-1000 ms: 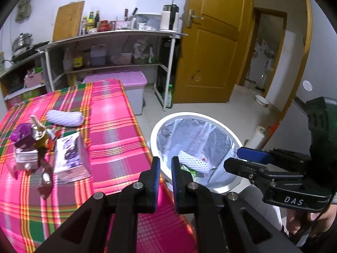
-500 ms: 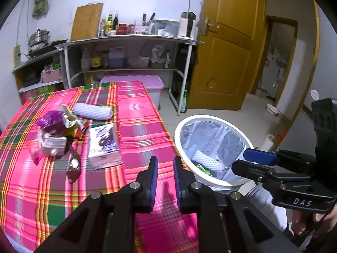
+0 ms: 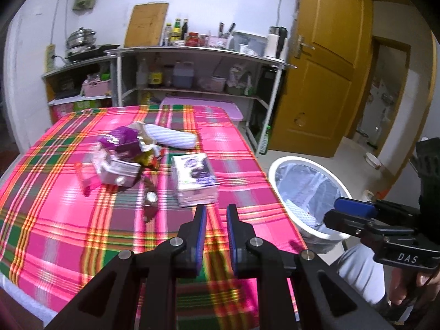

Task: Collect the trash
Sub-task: 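Move both grippers back over the table, then reach the left gripper toward the brown wrapper beside the juice box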

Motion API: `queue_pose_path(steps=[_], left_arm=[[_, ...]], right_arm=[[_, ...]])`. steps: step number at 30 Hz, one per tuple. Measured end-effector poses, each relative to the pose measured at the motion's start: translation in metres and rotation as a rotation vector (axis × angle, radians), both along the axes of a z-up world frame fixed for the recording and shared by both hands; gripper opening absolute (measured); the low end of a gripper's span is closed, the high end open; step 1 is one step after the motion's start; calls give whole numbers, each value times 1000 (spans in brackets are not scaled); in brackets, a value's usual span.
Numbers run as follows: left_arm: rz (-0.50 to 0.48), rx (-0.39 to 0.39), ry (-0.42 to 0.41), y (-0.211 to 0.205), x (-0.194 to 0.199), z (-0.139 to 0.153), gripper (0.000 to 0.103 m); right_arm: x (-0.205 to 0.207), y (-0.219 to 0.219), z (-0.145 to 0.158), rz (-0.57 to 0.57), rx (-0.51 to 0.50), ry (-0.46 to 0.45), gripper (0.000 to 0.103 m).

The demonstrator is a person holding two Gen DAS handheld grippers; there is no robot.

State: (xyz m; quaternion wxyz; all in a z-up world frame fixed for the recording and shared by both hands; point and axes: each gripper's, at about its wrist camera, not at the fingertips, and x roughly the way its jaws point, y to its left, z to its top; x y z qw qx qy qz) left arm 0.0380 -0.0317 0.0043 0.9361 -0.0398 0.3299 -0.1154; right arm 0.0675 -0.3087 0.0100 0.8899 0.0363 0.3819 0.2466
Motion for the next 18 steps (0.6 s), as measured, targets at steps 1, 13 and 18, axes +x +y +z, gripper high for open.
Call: queue_pose_path(steps=[1, 13, 18], left_arm=[[13, 0, -1, 5, 0, 0, 14], [121, -2, 30, 44, 19, -13, 31], [134, 4, 67, 46, 34, -26, 34]], right_arm=[[1, 2, 0, 3, 2, -1, 50], [15, 19, -2, 32, 0, 1, 55], [22, 19, -6, 28, -4, 15, 55]])
